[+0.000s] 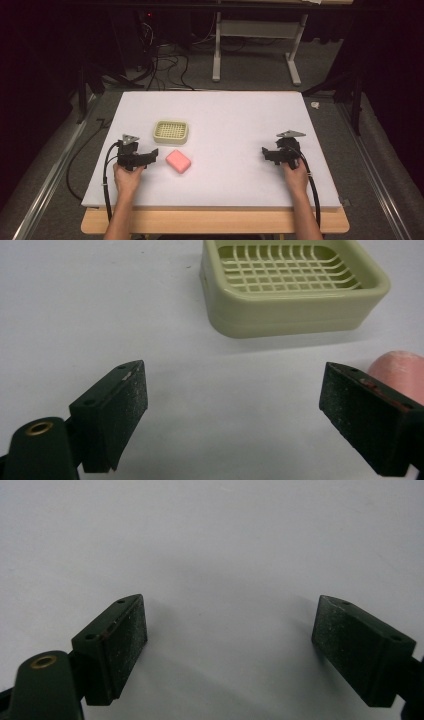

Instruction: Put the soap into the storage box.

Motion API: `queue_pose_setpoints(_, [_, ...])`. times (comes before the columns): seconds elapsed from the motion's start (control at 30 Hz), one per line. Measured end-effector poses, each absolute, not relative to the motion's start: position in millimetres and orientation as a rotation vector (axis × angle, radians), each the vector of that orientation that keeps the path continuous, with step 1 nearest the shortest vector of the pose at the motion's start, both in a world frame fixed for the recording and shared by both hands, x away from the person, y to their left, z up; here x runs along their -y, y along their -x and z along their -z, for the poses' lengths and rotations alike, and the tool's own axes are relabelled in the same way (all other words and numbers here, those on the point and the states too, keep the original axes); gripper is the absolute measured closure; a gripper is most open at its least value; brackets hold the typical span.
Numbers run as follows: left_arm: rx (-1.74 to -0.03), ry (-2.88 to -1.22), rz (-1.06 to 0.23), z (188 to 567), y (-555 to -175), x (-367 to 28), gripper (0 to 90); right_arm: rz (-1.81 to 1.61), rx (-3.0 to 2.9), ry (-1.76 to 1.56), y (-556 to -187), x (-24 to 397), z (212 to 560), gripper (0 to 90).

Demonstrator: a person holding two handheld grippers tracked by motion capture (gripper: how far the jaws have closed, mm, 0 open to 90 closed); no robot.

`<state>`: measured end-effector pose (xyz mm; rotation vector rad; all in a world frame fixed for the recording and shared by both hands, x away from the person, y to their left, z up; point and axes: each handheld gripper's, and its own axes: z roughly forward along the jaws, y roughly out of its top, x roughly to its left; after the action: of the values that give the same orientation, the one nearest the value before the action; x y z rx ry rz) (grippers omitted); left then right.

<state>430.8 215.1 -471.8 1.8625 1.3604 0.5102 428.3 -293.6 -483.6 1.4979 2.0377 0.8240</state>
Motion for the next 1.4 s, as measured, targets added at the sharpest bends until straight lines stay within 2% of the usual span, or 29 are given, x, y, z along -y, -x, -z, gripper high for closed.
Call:
queue_pose_setpoints(0.8, [-1.122, -1.925, -0.445, 442.0, -406.7, -182.4, 8.1, -0.822, -2.041, -1.494, -428.2, 293.6, 483.4, 15.3])
queue_pose_setpoints(1.4, [-1.029, -2.000, -0.382, 444.9, -404.2, -150.5, 4.1, -0.823, -2.039, -1.492, -428.2, 293.4, 483.5, 15.4])
